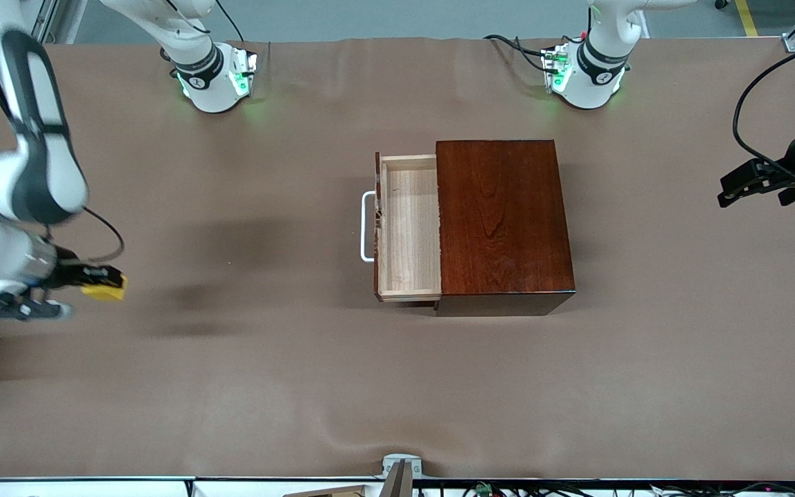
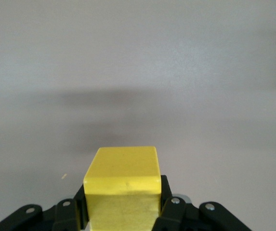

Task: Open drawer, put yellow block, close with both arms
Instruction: 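Carry the yellow cube with the right gripper over the open drawer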

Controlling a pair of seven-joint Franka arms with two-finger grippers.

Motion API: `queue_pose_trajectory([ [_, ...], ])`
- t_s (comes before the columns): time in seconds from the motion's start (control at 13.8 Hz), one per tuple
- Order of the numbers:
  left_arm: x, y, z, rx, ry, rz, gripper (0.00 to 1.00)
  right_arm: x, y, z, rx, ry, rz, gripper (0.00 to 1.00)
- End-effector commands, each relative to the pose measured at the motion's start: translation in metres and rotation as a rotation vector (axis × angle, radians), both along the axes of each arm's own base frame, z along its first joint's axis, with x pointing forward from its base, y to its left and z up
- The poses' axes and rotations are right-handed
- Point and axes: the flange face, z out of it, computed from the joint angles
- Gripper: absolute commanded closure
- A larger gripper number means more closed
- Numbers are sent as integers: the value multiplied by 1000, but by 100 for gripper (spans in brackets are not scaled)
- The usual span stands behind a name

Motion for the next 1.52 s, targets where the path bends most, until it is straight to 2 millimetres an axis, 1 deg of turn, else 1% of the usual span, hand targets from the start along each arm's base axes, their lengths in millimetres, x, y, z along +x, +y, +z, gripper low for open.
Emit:
queue_pose_trajectory([
  [0.0, -1, 2, 12, 0, 11, -5, 0, -27, 29, 67, -4, 13, 0, 100],
  [0.07, -1, 4, 10, 2, 15, 4, 0, -27, 48, 83, -5, 31, -8, 100],
  [0.14, 0, 4, 6, 2, 23, 9, 0, -27, 75, 94, -5, 44, -3, 100],
  [0.22, 4, 1, -2, 4, 40, 7, 0, -27, 103, 101, 8, 42, -8, 100],
  [0.36, 4, -3, -7, 5, 60, 0, 0, -30, 169, 117, 40, 16, -17, 100],
  [0.43, 4, -3, -8, 5, 66, -2, 0, -35, 211, 122, 48, 10, -23, 100],
  [0.51, 3, -3, -8, 5, 68, -3, 0, -38, 256, 119, 51, 12, -39, 100],
  [0.58, 4, -2, -10, 5, 69, -2, 0, -40, 296, 115, 52, 17, -80, 100],
  [0.65, 7, 0, -14, 5, 77, 0, 0, -45, 337, 105, 50, 34, -127, 100],
  [0.72, 7, 1, -16, 5, 80, -5, 0, -55, 382, 96, 40, 42, -161, 100],
  [0.87, 7, -3, -17, 6, 83, -7, 0, -73, 457, 82, 33, 47, -218, 100],
  [0.94, 7, -4, -17, 6, 83, -7, 0, -80, 487, 74, 39, 42, -226, 100],
  [1.01, 7, -5, -17, 7, 83, -10, 0, -88, 514, 66, 46, 36, -224, 100],
  [1.09, 7, -5, -16, 7, 81, -13, 0, -100, 543, 55, 59, 25, -208, 100],
  [1.16, 7, -5, -17, 7, 84, -16, 0, -107, 564, 44, 74, 12, -211, 100],
  [1.23, 6, -5, -17, 7, 86, -17, 0, -109, 577, 33, 91, -1, -224, 100],
  [1.3, 6, -5, -18, 7, 89, -19, 0, -110, 585, 24, 104, -11, -229, 100],
  [1.38, 6, -5, -18, 7, 91, -22, 0, -110, 590, 15, 107, -17, -235, 100],
  [1.45, 6, -5, -18, 7, 91, -22, 0, -106, 591, 8, 111, -23, -236, 100],
])
